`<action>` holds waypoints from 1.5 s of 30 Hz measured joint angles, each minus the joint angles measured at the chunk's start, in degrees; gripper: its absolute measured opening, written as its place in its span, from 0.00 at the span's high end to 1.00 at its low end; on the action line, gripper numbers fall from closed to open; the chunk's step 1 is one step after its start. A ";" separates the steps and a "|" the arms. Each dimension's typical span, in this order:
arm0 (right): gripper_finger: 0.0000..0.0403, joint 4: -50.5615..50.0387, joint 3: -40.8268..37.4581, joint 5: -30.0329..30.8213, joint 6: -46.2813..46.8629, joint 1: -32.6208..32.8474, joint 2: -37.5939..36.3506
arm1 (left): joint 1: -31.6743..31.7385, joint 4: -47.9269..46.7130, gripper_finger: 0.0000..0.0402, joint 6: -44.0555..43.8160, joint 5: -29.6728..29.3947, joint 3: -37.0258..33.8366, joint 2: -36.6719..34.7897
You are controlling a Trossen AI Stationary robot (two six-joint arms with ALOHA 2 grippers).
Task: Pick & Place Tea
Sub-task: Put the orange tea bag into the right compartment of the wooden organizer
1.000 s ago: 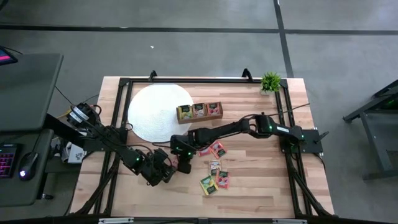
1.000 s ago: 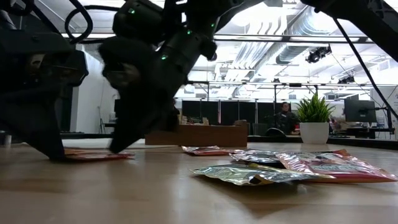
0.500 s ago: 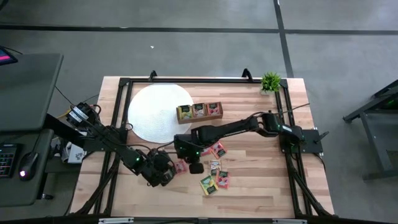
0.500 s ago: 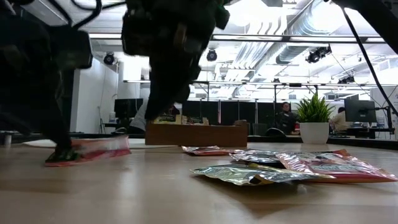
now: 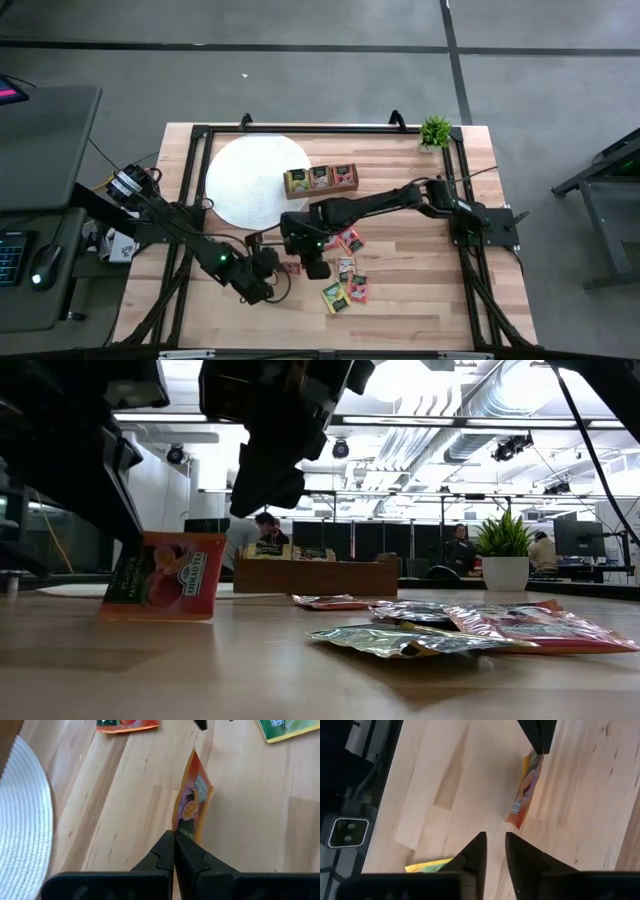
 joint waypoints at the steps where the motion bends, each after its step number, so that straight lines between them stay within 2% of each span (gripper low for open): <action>1: 0.82 0.13 0.02 -0.04 0.38 0.00 0.00 | 0.00 -0.99 1.00 0.09 -0.02 0.46 0.00; 9: 0.63 1.54 0.02 -0.47 0.82 -0.02 0.00 | 0.00 -1.71 1.00 0.79 -1.20 0.82 -0.04; 12: 0.58 2.97 0.08 1.32 0.83 -0.02 0.00 | 0.00 -0.21 1.00 1.63 -2.11 0.82 -0.04; 19: 0.54 5.86 0.11 4.74 0.01 -0.02 0.03 | 0.00 1.49 1.00 2.70 -2.97 0.82 -0.04; 36: 0.70 5.56 0.11 5.57 -1.35 0.37 1.38 | 0.00 3.68 1.00 4.16 -5.86 0.84 -0.07; 40: 0.79 4.63 0.11 6.15 -2.43 0.35 1.38 | 0.00 3.72 1.00 4.16 -6.00 0.84 -0.07; 45: 0.95 3.39 0.11 6.69 -3.21 0.37 1.38 | 0.00 3.96 1.00 4.14 -6.35 0.84 -0.07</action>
